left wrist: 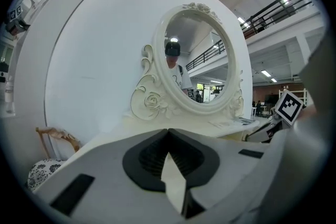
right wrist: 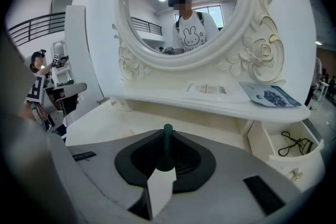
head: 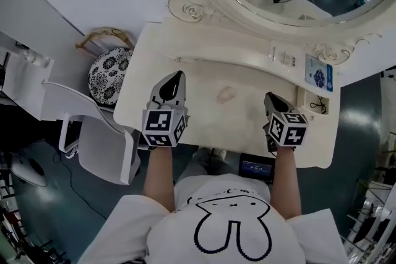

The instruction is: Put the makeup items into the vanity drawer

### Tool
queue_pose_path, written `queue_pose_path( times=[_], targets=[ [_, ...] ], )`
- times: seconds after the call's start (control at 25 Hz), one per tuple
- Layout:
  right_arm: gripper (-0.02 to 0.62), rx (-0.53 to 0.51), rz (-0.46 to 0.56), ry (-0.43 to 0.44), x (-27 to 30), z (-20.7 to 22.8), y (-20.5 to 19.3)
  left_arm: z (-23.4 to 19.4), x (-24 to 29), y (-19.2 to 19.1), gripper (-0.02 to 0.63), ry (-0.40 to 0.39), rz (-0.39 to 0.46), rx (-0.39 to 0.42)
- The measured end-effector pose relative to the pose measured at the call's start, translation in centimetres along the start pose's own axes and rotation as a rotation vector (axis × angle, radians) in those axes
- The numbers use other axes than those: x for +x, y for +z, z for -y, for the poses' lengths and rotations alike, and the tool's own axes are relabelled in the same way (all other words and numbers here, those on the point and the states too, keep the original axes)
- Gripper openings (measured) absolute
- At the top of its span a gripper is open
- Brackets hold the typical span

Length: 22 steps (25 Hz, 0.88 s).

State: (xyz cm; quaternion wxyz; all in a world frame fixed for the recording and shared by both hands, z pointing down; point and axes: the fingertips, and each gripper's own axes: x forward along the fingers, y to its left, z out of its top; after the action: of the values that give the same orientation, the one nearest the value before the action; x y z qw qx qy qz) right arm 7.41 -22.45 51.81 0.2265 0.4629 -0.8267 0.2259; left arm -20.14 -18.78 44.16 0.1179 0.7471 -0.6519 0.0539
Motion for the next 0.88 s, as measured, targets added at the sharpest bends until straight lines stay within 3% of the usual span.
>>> queue_pose_path(
  times=[0.2, 0.6, 0.88],
  targets=[
    [0.046, 0.02, 0.116, 0.007, -1.5, 0.6, 3.1, 1.4, 1.9, 2.3, 0.021, -0.05, 0.047, 0.018],
    [0.046, 0.031, 0.173, -0.055, -2.7, 1.4, 5.1, 2.9, 4.6, 4.9, 0.021, -0.139, 0.089, 0.045],
    [0.046, 0.032, 0.193, -0.084, -3.2, 2.3, 5.2, 3.1, 5.4, 4.7, 0.021, -0.152, 0.086, 0.043]
  ],
)
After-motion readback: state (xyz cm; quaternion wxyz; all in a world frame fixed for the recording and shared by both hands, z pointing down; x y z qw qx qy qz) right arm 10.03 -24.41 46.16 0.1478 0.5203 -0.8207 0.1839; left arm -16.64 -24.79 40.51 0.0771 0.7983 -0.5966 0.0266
